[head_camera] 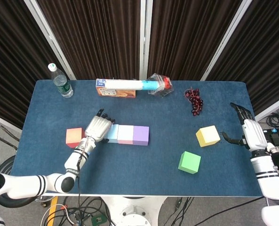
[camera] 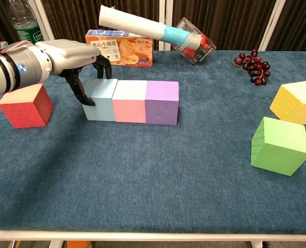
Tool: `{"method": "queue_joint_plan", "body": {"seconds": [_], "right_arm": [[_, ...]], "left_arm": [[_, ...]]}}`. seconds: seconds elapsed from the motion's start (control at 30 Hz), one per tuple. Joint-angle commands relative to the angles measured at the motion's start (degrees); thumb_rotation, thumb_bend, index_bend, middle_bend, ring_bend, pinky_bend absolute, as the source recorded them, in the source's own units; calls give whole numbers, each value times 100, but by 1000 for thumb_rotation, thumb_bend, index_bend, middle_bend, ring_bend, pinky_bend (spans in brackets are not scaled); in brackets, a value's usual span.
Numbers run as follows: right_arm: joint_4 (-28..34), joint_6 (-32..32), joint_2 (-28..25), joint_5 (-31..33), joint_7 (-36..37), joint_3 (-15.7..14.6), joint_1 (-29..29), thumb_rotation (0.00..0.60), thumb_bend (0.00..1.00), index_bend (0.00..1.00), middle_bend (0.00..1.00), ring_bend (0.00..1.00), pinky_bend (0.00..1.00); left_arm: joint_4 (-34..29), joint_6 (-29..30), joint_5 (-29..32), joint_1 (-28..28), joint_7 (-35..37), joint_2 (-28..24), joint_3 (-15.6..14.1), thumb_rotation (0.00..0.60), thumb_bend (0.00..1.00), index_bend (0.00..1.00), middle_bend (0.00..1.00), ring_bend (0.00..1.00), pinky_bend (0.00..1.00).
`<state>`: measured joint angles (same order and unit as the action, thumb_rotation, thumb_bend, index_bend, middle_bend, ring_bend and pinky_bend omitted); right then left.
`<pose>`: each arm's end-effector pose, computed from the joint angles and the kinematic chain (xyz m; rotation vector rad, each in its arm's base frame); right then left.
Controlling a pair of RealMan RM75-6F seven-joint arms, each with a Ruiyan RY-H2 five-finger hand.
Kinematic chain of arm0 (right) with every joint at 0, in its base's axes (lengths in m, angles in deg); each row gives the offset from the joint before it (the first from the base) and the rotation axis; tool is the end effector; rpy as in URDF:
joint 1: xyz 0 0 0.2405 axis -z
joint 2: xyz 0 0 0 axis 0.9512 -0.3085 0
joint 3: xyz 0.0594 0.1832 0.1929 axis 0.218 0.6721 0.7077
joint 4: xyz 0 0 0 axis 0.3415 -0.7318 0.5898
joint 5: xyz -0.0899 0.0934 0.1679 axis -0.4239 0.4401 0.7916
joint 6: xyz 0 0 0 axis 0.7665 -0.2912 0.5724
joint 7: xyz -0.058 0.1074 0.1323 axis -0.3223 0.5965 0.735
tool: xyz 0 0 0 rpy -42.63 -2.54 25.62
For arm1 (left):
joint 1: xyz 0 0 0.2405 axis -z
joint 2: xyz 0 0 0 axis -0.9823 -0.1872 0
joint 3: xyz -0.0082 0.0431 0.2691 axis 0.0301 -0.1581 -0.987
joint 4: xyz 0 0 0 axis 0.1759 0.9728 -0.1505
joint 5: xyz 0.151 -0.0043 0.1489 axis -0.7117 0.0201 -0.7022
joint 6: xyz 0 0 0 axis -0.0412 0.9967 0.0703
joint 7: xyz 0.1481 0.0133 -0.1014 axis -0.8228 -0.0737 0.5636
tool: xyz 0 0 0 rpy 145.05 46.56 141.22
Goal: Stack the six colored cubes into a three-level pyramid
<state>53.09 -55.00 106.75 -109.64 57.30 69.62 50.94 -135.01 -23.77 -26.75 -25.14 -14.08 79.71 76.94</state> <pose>-0.2767 -0.3413 0.1681 1.3079 -1.2404 1.2230 -0.1176 0.4086 -0.0439 -1.9435 -0.8093 -0.7063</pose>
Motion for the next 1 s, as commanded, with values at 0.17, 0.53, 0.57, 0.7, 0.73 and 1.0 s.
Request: {"method": "queue_joint_plan", "body": {"seconds": [0.17, 0.53, 0.57, 0.7, 0.73, 1.0], "right_arm": [[1, 8, -3, -3, 17, 2, -1, 600, 221, 0, 79, 0, 0], [-42, 22, 7, 16, 75, 9, 5, 600, 230, 0, 79, 0, 0], [-45, 25, 10, 15, 79, 9, 4, 600, 230, 0, 79, 0, 0], [-57, 30, 16, 16, 92, 12, 2, 600, 230, 0, 79, 0, 0], [-58, 28, 17, 13, 96, 12, 3, 600, 230, 0, 79, 0, 0], [-59, 15, 18, 13, 119, 24, 8, 600, 232, 0, 78, 0, 0]], "left_arm": [[-17, -12, 31, 12, -22, 6, -13, 600, 95, 287, 363, 196, 4], [-66, -119, 168, 83, -115, -60, -45, 600, 93, 283, 366, 196, 4], [-69, -124, 182, 92, -123, -66, -45, 600, 93, 283, 370, 196, 4], [-88, -146, 215, 119, -136, -83, -52, 600, 93, 283, 384, 196, 4], [-89, -151, 219, 126, -141, -88, -54, 600, 93, 283, 388, 196, 4], [-155, -231, 277, 203, -156, -171, -53, 600, 93, 283, 401, 196, 4]]}}
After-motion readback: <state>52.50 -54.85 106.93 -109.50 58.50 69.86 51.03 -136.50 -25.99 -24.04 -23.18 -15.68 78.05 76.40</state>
